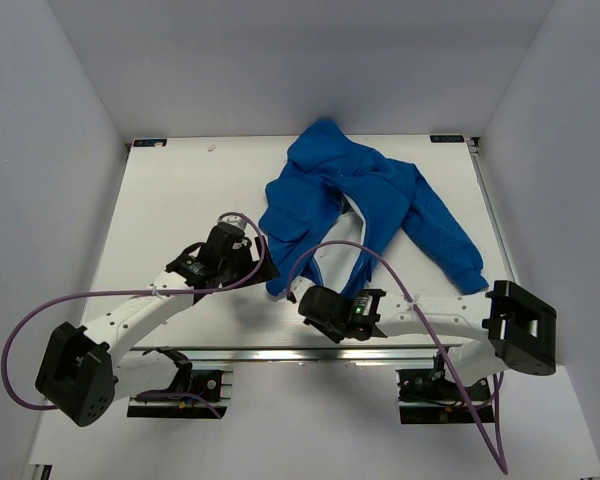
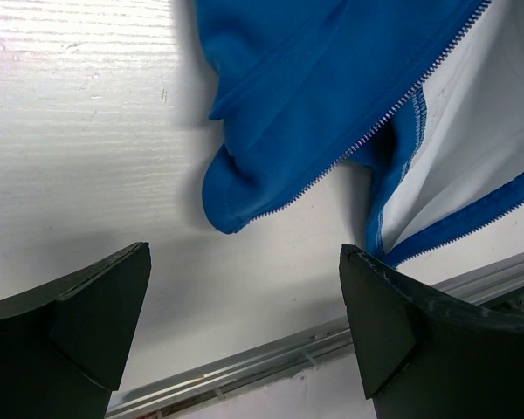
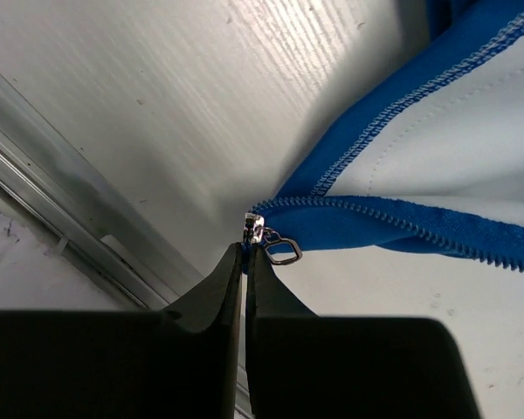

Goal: Zip up the jacket

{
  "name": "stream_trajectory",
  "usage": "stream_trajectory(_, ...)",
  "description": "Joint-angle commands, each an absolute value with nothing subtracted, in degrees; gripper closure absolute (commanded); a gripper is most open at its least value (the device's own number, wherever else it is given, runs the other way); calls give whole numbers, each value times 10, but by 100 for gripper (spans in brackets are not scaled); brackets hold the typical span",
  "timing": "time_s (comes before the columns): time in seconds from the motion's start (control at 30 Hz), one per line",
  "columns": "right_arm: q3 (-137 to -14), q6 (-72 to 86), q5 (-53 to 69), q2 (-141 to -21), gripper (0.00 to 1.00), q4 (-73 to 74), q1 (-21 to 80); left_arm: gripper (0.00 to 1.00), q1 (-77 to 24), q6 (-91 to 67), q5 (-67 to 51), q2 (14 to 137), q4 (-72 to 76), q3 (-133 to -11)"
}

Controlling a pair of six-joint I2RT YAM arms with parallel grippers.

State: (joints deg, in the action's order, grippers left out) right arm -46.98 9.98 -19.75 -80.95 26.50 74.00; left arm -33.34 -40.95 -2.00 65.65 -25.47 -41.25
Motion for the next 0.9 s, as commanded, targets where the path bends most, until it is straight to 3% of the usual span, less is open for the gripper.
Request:
stream_trajectory(0.0,-465,97,-164,-820,100,240,744,2,-336,-413,-11,647,-258,-413)
stream_trajectory(0.07,-462,149,-212,-800,97,230,744,2,-336,-413,-13,657,-258,-419)
stream_trajectory(0.1,-461,158,-217,-774,84,224,742,2,-335,-412,-17,659,-257,-421)
stream_trajectory(0.13,-461,166,-214,-758,51,219,737,2,-335,-411,-20,663,-256,-424)
stream_trajectory(0.23,-455,200,-212,-684,24,212,719,2,-335,-393,-39,664,-243,-427)
stream_trajectory(0.37,-445,226,-209,-589,19,201,636,2,-336,-360,-68,671,-230,-434)
stream_trajectory(0.53,-451,210,-206,-548,17,207,427,2,-337,-325,-135,673,-198,-432)
stream_trajectory(0.63,-484,164,-195,-589,16,214,339,2,-365,-285,-201,686,-182,-453)
stream_trajectory(0.87,-600,-10,-70,-778,19,179,215,2,-594,-169,-48,779,-246,-587)
